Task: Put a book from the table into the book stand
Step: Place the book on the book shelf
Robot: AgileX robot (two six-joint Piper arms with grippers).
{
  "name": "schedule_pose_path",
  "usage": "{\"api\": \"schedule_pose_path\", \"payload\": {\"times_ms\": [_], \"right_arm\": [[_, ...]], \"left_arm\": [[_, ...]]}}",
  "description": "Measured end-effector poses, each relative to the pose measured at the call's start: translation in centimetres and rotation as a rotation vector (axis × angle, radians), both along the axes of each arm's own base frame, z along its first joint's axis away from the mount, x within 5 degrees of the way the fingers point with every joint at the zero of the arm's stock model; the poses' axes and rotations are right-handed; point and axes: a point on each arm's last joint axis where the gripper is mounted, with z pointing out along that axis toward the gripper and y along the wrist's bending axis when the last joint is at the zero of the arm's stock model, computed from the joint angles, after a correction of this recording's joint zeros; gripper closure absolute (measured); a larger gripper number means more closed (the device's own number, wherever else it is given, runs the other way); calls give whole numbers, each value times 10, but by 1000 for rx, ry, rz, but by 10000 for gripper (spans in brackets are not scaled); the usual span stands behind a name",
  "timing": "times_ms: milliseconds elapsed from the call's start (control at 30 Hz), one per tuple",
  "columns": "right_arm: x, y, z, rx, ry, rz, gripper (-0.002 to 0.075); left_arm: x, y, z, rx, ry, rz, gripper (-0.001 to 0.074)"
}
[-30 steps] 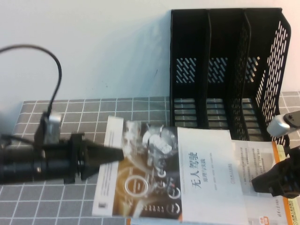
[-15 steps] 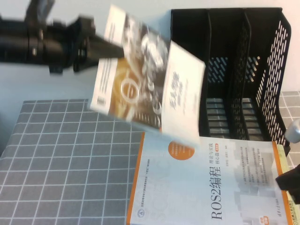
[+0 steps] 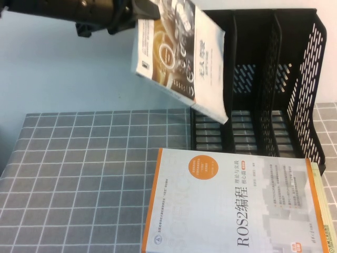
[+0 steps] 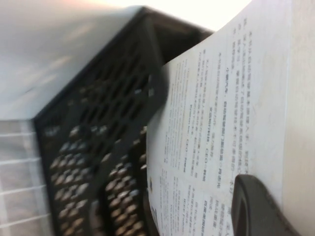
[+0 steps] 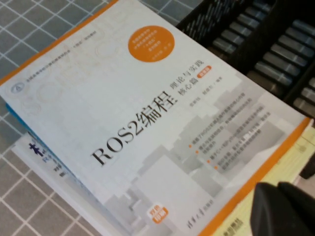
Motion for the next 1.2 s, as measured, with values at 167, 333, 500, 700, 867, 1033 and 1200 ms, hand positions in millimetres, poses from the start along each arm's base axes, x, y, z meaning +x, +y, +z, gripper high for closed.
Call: {"api": "schedule_pose_path", "payload": {"times_ms": [167,333,500,700,867,1033,1200], "right_arm": [[-22,-13,5,-76,-27,-67,728],[-32,-22,9,-110,-65,-121,728],[-34,-22,8,-102,-47,-141,729],[-35,-22,7,-98,-26,-146,729],[-35,-23,7,-100,-17,-144,729],[-36,-21,6,-87,-4,-135,729],[-45,-17,1,-128,64,-16,729]], "left_arm": [[6,-15,-17,82,37,34,636],[11,-38,-29,110,30,49,636],[23,-48,-53,132,75,48,636],[30,-53,-67,160,85,28,525],[32,-55,-65,142,52,10,356],[25,-51,-44,141,-14,-9,403],[-3,-36,7,255,-172,-53,595]]}}
